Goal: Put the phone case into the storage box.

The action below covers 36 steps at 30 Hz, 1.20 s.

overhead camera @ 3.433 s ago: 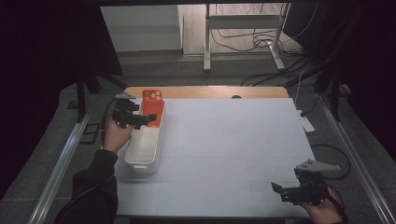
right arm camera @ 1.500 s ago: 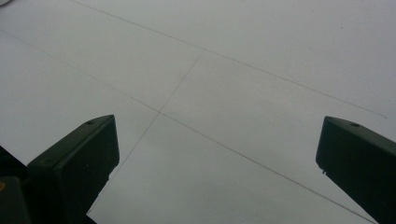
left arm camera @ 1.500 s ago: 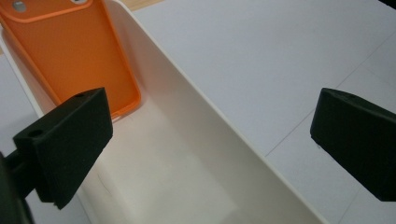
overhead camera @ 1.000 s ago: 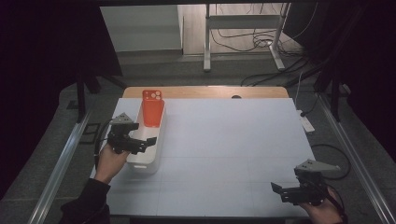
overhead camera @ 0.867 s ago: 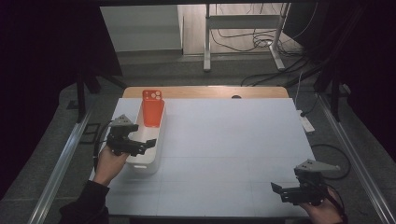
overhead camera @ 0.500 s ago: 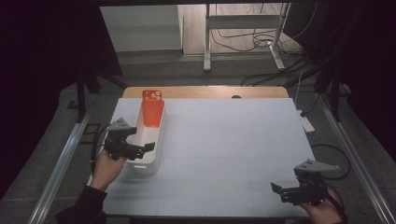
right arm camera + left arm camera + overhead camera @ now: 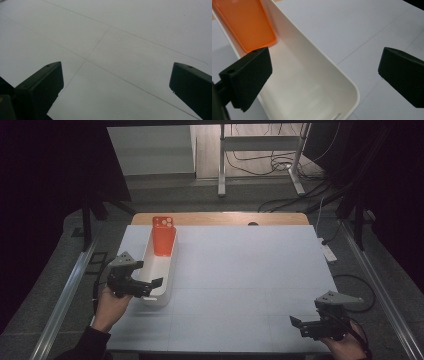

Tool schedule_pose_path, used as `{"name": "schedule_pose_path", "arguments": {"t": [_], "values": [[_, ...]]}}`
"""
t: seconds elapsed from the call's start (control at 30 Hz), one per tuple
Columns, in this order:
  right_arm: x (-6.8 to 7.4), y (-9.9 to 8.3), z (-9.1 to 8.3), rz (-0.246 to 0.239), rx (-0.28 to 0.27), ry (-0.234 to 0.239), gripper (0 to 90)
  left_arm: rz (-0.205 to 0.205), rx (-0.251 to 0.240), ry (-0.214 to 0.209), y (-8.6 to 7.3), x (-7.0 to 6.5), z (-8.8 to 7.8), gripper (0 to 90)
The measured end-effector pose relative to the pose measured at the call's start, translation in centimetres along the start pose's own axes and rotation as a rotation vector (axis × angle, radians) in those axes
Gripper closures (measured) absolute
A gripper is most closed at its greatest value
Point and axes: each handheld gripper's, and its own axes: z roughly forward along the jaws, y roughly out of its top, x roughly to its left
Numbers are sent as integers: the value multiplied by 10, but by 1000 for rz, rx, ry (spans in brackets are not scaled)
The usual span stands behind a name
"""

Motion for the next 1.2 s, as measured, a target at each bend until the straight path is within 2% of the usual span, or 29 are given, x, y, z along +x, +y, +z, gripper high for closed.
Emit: {"name": "schedule_pose_path", "arguments": {"t": [0.77,1.2], "values": [[0,0,0,-1,1,-2,0,-14,-10,28,-21,-7,-23,1],[0,0,0,0,-1,-2,0,-17,-1,59,-37,-13,-37,1]]}}
